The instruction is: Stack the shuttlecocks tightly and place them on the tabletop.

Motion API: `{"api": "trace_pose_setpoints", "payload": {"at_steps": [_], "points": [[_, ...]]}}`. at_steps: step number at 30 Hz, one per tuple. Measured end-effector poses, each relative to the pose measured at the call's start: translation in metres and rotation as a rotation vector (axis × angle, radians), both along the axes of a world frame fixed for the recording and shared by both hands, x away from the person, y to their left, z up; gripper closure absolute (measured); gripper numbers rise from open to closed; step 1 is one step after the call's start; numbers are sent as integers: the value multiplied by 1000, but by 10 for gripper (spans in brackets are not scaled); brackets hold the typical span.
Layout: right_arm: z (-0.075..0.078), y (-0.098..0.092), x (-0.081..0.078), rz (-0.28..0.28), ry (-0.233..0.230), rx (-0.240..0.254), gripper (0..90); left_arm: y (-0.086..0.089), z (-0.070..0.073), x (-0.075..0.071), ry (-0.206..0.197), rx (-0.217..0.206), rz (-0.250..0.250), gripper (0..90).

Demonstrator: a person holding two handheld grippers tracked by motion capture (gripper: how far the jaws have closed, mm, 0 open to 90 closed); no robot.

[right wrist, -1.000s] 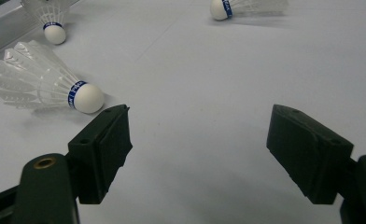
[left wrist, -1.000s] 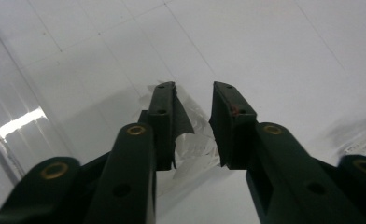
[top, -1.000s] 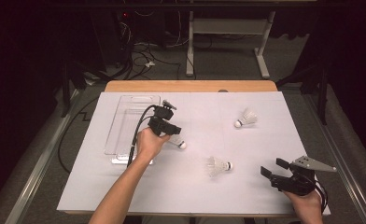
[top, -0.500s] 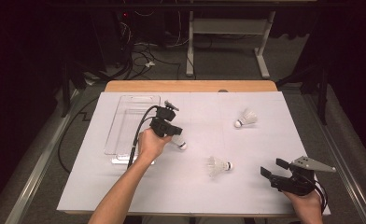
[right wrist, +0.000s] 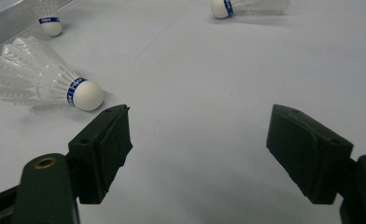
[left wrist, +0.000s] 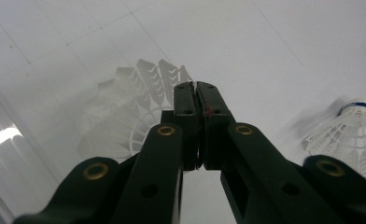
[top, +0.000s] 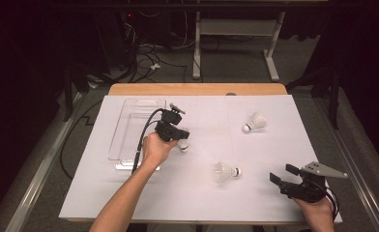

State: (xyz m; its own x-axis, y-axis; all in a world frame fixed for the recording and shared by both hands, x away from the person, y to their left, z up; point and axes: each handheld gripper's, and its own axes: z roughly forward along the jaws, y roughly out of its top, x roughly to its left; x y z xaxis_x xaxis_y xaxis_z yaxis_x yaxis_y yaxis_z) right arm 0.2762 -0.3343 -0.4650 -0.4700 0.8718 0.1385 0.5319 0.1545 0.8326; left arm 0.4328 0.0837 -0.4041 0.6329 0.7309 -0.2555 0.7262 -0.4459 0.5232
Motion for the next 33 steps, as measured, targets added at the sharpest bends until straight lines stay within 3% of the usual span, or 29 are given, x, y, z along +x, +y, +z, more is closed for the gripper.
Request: {"api": "trace_pose_setpoints", "payload": {"at_steps": [7,19,33], "points": [[0,0,0,1,1,0,221,-2,10,1,-41,12,3,879],[0,0,0,3,2,0,221,-1,17,9,-78,29,33,878],[0,0,1,3,6,3,220,-5,16,21,-121,68,72,875]]}}
